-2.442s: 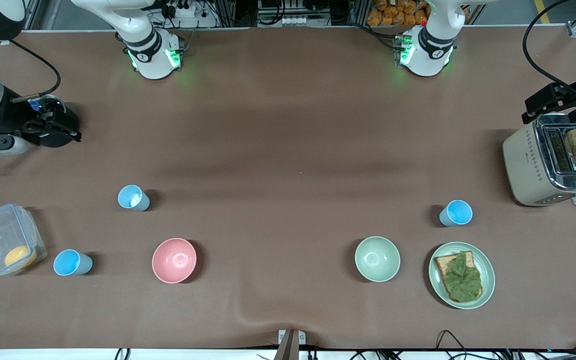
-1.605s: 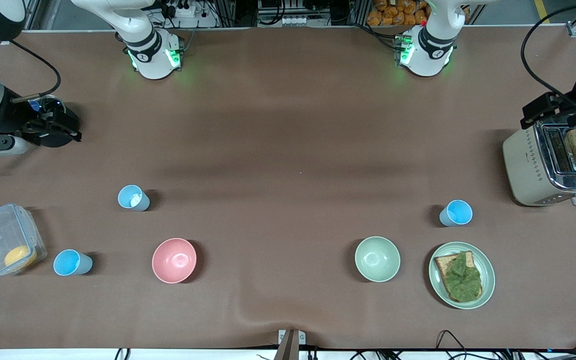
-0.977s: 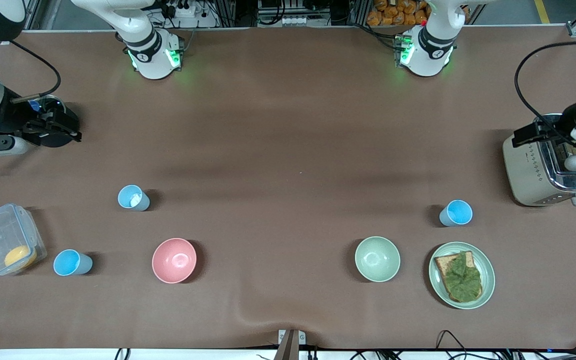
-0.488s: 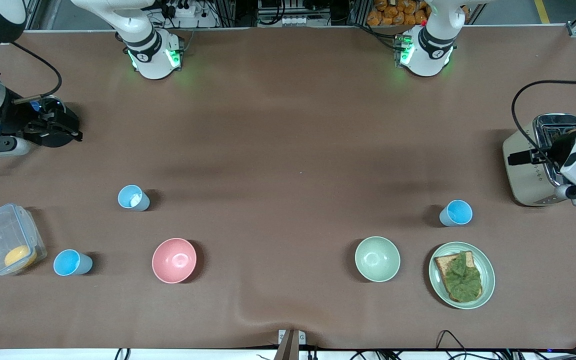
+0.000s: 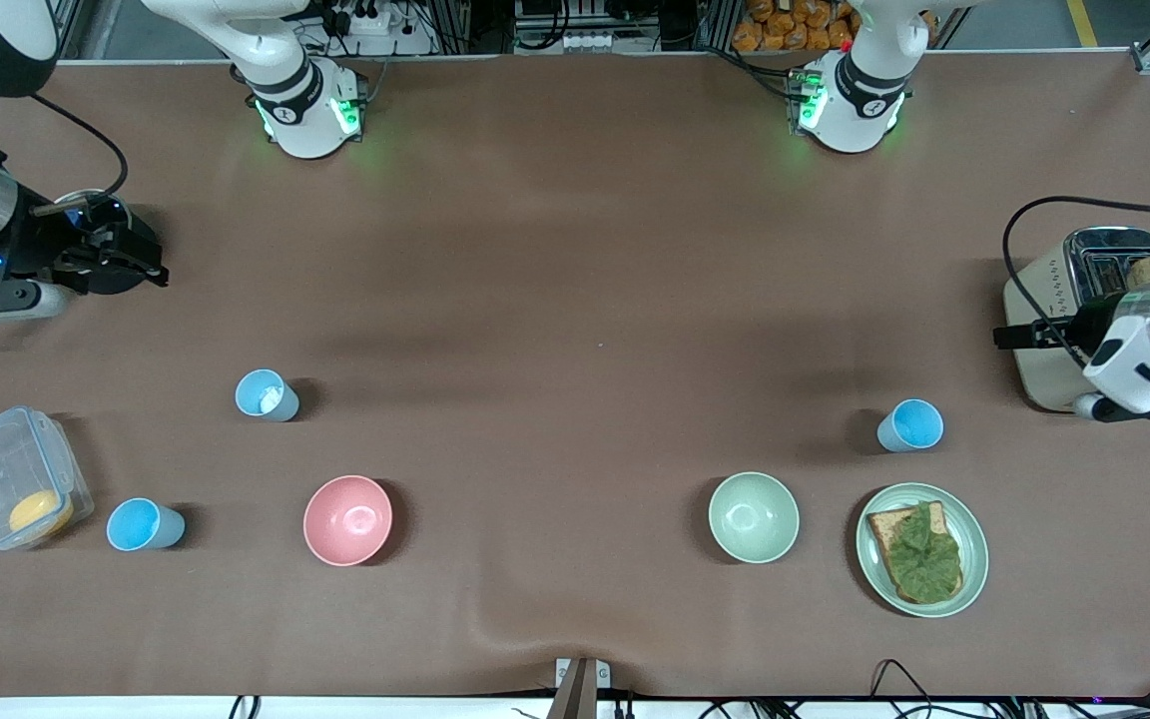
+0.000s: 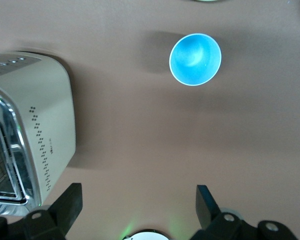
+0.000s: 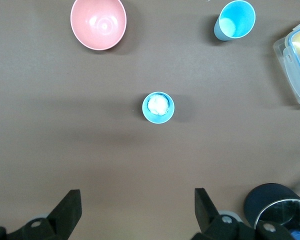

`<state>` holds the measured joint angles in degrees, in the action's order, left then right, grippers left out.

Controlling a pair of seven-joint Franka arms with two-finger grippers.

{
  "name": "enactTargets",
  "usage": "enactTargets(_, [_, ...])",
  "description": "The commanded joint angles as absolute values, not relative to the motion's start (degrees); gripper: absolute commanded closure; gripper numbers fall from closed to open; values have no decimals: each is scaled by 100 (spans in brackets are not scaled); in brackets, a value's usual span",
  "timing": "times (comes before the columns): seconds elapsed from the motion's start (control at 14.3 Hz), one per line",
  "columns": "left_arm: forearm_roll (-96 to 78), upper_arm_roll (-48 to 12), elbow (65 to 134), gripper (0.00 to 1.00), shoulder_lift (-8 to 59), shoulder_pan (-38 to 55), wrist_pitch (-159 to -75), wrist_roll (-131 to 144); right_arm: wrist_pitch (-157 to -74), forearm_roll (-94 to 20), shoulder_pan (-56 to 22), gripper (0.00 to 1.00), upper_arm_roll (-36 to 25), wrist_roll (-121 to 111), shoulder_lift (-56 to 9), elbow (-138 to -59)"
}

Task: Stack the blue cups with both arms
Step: 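Lower the left gripper toward the blue cup beside the toaster, then grasp a blue cup with the right gripper while the left gripper grasps another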

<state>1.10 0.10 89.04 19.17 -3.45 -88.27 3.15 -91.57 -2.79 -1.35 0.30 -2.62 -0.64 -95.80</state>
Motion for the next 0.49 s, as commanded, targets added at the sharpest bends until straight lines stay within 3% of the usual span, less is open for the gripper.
enactTargets(0.0, [123, 0, 8833, 0, 2030, -352, -8824, 159, -9053, -299, -132, 0, 62, -123, -105, -9510])
enactTargets(0.42, [149, -44, 8833, 0, 2539, -273, -8815, 228, -9114, -272, -552, 0, 88, -176, -447, -9492])
